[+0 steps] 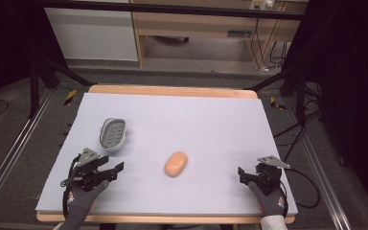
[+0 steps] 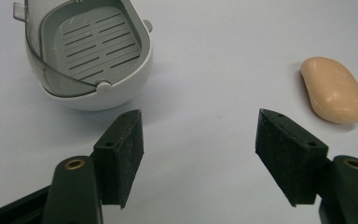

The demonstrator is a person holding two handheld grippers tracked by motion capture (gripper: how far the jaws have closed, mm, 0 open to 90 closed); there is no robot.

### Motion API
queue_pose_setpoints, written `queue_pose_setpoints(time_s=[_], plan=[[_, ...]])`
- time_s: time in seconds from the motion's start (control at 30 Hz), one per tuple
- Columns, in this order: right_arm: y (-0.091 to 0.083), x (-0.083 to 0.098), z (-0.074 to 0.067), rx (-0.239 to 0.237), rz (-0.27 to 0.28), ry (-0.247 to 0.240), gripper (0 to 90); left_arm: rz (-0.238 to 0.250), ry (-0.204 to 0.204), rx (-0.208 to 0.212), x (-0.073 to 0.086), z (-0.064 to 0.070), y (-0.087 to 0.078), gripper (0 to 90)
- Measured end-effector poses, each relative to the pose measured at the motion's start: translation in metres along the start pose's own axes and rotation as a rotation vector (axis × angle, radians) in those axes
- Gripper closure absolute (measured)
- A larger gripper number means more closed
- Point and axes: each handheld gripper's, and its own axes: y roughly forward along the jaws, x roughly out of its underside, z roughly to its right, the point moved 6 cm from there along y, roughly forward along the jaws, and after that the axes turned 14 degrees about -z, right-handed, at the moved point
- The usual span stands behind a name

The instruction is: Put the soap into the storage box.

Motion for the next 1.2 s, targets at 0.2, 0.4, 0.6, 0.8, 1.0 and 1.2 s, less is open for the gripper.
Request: queue_pose_setpoints(time_s=[0.2, 0.4, 0.6, 0.8, 1.0, 1.2], plan=[[0.0, 0.0, 0.0, 0.0, -0.003, 0.002, 7.0, -0.005, 0.042, 0.008, -0.008, 0.013, 0.0, 30.3], [0.0, 0.0, -0.002, 0.001, 0.005, -0.006, 7.0, -0.005, 0.082, 0.017, -0.02, 0.026, -0.001, 29.3], [0.0, 0.0, -0.002, 0.006, 0.005, -0.007, 7.0, -0.002, 0.086, 0.041, -0.033, 0.035, 0.001, 29.0], [0.001, 0.0, -0.003, 0.02, 0.0, -0.02, 7.6, 0.009, 0.09, 0.065, -0.046, 0.048, 0.006, 28.9], [0.0, 0.0, -0.003, 0.026, 0.007, -0.016, 7.6, 0.006, 0.111, 0.075, -0.055, 0.061, 0.013, 28.9], [0.002, 0.0, -0.005, 0.025, 0.001, -0.024, 7.6, -0.002, 0.128, 0.082, -0.06, 0.072, 0.021, 28.9]])
